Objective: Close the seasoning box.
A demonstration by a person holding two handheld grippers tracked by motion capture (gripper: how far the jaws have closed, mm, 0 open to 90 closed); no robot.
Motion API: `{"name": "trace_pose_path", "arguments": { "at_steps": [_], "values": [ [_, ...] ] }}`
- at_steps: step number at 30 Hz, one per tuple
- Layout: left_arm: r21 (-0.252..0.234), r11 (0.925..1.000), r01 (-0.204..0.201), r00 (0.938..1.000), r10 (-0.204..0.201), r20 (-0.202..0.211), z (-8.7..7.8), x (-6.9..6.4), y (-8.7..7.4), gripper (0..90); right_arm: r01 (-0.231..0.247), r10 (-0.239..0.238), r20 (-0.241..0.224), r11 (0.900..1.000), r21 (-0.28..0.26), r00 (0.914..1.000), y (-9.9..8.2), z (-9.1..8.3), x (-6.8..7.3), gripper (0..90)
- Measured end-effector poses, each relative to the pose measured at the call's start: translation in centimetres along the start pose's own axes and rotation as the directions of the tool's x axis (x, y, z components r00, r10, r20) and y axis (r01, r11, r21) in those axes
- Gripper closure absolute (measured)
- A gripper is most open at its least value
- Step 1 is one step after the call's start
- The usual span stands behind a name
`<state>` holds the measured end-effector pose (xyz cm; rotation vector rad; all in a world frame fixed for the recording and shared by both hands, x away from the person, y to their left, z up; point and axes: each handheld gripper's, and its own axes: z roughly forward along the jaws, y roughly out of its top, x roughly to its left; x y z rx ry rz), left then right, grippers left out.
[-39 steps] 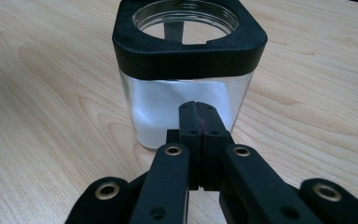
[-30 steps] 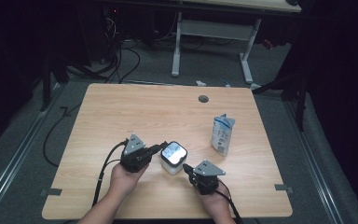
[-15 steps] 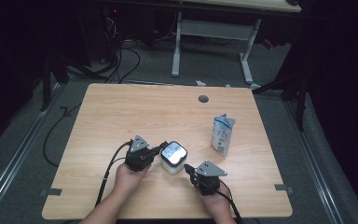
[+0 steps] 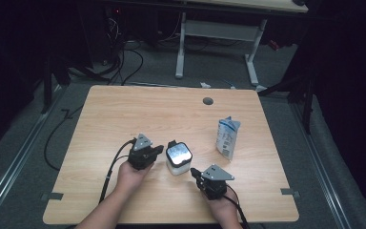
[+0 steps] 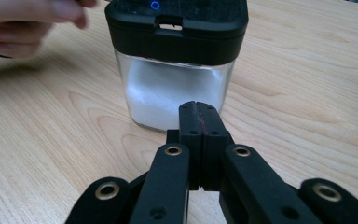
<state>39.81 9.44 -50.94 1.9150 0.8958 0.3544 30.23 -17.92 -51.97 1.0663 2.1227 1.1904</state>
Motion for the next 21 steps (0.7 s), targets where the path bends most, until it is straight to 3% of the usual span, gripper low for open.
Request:
{"name": "trace_pose_path", "arguments": {
  "at_steps": [7, 9, 13, 17, 21],
  "values": [
    [-0.018, 0.9998, -0.005, 0.9974, 0.004, -0.072, -5.7, 2.5, -2.2, 85.4, -0.004, 0.004, 0.021, 1.0000, -0.003, 0.9998, 0.1, 0.0, -0.2, 90.0],
    [-0.016, 0.9999, -0.005, 0.9948, 0.004, -0.102, -7.3, 3.2, -2.8, 81.2, -0.003, 0.003, 0.032, 1.0000, -0.002, 0.9995, 0.2, 0.0, -0.5, 90.0],
    [-0.002, 0.9994, 0.035, 0.9889, -0.035, -0.145, -9.8, 4.7, -4.3, 66.6, 0.000, 0.000, 0.061, 1.0000, 0.000, 0.9981, 0.5, 0.3, -0.9, 90.0],
    [0.020, 0.9977, 0.065, 0.9808, -0.060, -0.186, -11.3, 5.7, -5.8, 59.6, 0.001, -0.002, 0.083, 0.9998, 0.018, 0.9965, 0.9, 1.0, -1.5, 90.0],
    [0.049, 0.9971, 0.058, 0.9736, -0.046, -0.223, -11.8, 6.2, -7.5, 57.1, -0.004, 0.000, 0.103, 0.9992, 0.039, 0.9947, 1.1, 1.7, -2.2, 90.0]
  ]
}}
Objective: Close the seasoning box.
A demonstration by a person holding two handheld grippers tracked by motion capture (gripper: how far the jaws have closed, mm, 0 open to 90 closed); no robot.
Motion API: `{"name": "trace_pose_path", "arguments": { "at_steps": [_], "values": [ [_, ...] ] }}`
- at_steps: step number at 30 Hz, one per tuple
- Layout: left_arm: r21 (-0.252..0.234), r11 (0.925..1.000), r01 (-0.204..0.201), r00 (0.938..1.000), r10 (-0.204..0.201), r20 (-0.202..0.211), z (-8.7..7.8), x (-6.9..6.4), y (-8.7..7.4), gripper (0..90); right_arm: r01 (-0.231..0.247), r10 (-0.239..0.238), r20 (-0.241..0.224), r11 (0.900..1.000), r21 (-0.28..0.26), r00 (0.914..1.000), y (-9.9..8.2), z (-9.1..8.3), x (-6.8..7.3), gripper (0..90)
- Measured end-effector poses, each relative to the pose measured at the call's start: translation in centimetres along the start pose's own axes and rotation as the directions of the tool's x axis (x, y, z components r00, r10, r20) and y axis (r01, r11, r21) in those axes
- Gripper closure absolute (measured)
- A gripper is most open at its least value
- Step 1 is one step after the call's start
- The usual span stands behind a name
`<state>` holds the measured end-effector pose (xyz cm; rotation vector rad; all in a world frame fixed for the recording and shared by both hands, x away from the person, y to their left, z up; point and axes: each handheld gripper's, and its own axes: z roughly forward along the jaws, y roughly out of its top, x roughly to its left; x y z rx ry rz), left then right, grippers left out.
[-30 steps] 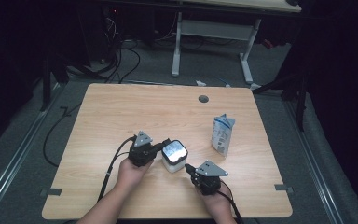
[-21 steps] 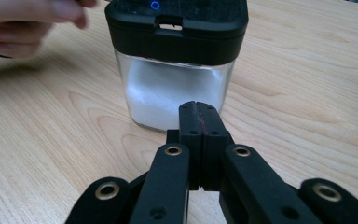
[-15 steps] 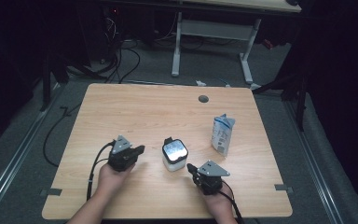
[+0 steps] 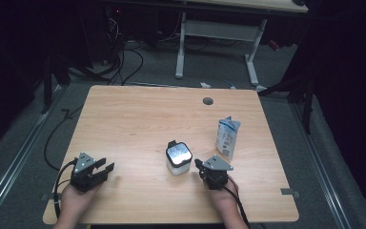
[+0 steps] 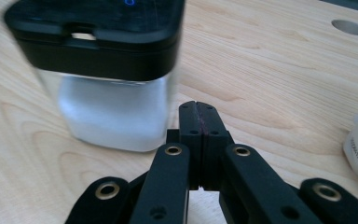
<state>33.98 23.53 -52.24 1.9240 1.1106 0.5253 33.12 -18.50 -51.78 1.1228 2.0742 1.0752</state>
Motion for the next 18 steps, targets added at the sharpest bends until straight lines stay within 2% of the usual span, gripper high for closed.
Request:
{"name": "trace_pose_path", "arguments": {
  "at_steps": [3, 8, 18],
  "values": [
    [0.010, 0.9999, -0.011, 0.9998, 0.011, -0.019, 0.0, 0.1, -0.5, 56.8, -0.009, 0.009, 0.000, 1.0000, 0.004, 1.0000, 0.1, 0.3, -0.3, 90.0],
    [-0.004, 1.0000, 0.000, 1.0000, 0.000, -0.008, 0.0, 0.2, -0.5, 57.2, -0.015, 0.015, -0.004, 0.9999, 0.004, 0.9999, 0.1, 0.6, -0.4, 90.0],
    [-0.028, 0.9996, 0.005, 1.0000, -0.005, -0.008, -0.4, 0.1, -0.6, 57.4, 0.013, -0.013, -0.024, 0.9999, -0.004, 0.9996, 0.3, 1.1, 0.6, 90.0]
  ]
}}
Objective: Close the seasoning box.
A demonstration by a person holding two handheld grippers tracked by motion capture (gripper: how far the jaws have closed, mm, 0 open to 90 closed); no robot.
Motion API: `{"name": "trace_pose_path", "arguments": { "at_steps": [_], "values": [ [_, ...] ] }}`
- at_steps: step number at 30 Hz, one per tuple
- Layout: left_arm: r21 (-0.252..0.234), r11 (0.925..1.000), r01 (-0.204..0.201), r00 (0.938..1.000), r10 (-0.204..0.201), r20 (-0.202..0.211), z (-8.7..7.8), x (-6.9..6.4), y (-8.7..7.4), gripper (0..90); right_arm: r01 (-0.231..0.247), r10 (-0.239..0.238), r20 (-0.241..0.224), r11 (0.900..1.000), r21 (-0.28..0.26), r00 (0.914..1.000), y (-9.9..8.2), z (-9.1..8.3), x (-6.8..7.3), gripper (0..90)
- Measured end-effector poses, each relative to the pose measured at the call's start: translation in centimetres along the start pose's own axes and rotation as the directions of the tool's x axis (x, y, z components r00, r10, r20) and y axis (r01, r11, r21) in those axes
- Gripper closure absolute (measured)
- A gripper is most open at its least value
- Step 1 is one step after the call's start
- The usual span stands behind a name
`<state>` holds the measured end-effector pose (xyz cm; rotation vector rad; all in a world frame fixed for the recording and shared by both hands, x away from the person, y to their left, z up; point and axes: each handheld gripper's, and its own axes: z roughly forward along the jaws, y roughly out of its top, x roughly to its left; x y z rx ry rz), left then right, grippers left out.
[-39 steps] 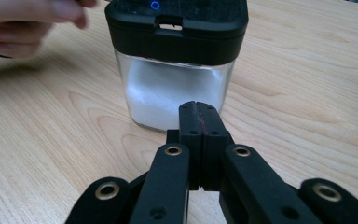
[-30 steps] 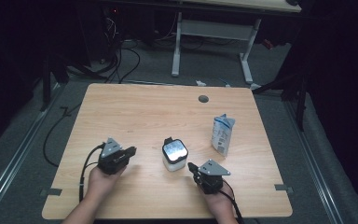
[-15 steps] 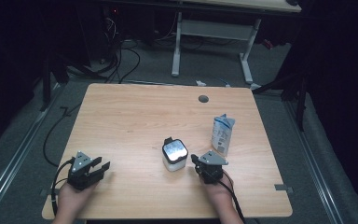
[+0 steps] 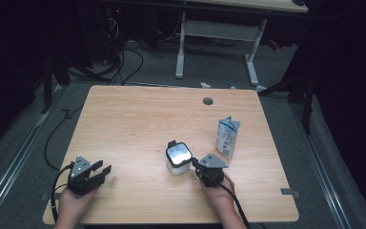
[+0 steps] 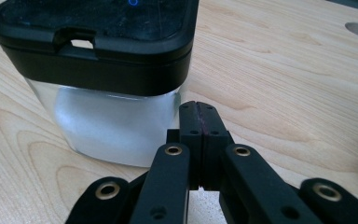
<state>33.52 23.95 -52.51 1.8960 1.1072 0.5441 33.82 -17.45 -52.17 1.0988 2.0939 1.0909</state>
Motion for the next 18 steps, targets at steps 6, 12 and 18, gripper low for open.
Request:
{"name": "trace_pose_path", "arguments": {
  "at_steps": [6, 12, 18],
  "values": [
    [0.003, 1.0000, -0.009, 1.0000, 0.009, 0.001, 0.1, -0.2, 0.0, 57.1, 0.007, -0.007, -0.022, 0.9999, -0.007, 0.9997, 0.0, -0.2, 0.7, 90.0],
    [0.008, 0.9999, -0.012, 0.9999, 0.012, 0.004, 0.1, -0.2, -0.1, 56.8, 0.020, -0.021, -0.037, 0.9997, -0.013, 0.9991, 0.1, -0.3, 1.6, 90.0],
    [0.009, 0.9998, -0.017, 0.9998, 0.017, 0.007, 0.2, -0.3, 0.0, 56.7, 0.026, -0.027, -0.051, 0.9996, -0.015, 0.9983, 0.1, -0.4, 2.1, 90.0]
  ]
}}
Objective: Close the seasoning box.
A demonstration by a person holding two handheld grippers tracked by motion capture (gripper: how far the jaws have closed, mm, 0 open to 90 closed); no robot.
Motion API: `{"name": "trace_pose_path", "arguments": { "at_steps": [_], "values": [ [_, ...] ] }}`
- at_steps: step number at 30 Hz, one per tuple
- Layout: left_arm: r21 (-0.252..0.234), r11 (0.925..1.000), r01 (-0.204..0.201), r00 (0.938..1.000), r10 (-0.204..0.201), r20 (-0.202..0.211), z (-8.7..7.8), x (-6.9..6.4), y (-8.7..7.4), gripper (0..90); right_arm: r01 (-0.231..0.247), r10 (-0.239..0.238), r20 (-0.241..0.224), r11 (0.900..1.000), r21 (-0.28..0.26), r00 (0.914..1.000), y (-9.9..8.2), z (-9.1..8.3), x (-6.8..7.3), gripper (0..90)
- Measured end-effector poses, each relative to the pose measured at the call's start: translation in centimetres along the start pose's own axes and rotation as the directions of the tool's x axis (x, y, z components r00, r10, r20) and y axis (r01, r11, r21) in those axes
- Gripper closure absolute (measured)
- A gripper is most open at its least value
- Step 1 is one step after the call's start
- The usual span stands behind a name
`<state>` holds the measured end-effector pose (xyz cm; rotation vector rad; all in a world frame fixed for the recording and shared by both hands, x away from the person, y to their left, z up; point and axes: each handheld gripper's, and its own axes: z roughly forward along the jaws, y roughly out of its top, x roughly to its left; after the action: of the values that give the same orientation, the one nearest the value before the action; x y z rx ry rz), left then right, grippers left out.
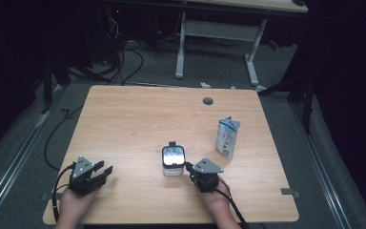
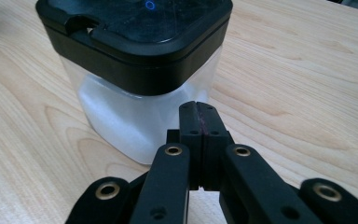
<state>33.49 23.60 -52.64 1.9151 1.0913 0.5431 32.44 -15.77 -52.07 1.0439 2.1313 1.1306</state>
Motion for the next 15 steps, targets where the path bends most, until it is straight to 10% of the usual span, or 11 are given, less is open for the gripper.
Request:
{"name": "trace_pose_path", "arguments": {
  "at_steps": [15],
  "values": [
    [0.006, 1.0000, -0.007, 1.0000, 0.007, 0.000, 0.00, -0.09, -0.01, 56.5, 0.007, -0.007, -0.004, 1.0000, -0.005, 1.0000, -0.02, -0.40, 0.25, 86.3]
  ]
}}
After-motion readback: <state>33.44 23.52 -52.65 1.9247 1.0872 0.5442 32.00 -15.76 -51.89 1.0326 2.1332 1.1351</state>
